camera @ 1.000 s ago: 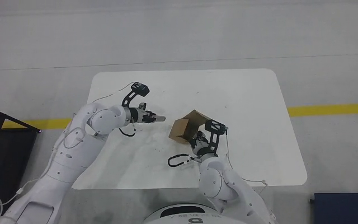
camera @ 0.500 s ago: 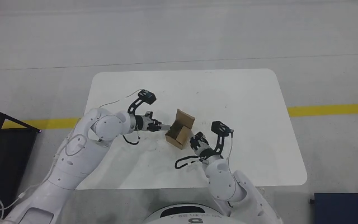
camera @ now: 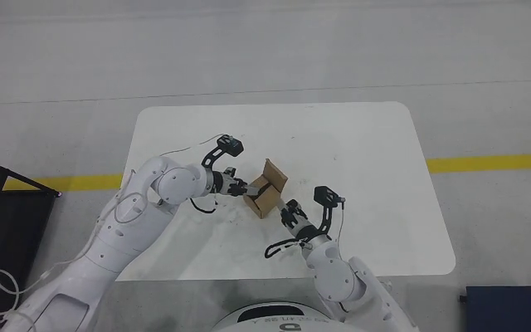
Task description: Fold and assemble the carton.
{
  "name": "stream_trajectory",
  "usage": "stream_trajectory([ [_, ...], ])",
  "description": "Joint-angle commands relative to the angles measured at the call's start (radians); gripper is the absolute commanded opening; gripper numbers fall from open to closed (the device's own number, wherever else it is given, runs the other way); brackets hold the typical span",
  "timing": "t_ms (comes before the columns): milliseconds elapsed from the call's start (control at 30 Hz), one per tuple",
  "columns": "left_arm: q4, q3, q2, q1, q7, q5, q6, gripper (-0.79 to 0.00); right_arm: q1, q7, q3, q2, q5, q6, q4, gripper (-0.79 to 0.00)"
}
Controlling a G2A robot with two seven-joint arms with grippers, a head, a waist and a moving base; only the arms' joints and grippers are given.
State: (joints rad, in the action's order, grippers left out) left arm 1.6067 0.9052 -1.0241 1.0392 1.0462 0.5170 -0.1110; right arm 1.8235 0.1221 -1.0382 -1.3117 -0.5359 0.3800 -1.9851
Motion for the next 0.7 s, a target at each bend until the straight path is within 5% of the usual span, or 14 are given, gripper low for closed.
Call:
stream_trajectory([
  [0, -0.004, -0.005, -0.002, -0.005, 0.001, 0.006, 0.001, -0.169, -0.002, 0.001, 0.002, 0.000, 0.002, -0.003, 0.004, -0.480],
  [233, -0.012, -0.013, -0.007, -0.015, 0.009, 0.000, -0.012, -0.409, -0.007, 0.000, 0.004, -0.001, 0.006, 0.000, 0.012, -0.474],
  [433, -0.022, -0.019, -0.009, -0.020, 0.020, -0.004, -0.026, -0.437, -0.002, -0.009, 0.007, -0.001, 0.004, -0.005, 0.013, -0.471],
  [667, -0.025, -0.023, -0.011, -0.023, 0.035, -0.008, -0.039, -0.339, 0.006, -0.019, 0.009, -0.001, 0.005, -0.005, 0.013, -0.468],
])
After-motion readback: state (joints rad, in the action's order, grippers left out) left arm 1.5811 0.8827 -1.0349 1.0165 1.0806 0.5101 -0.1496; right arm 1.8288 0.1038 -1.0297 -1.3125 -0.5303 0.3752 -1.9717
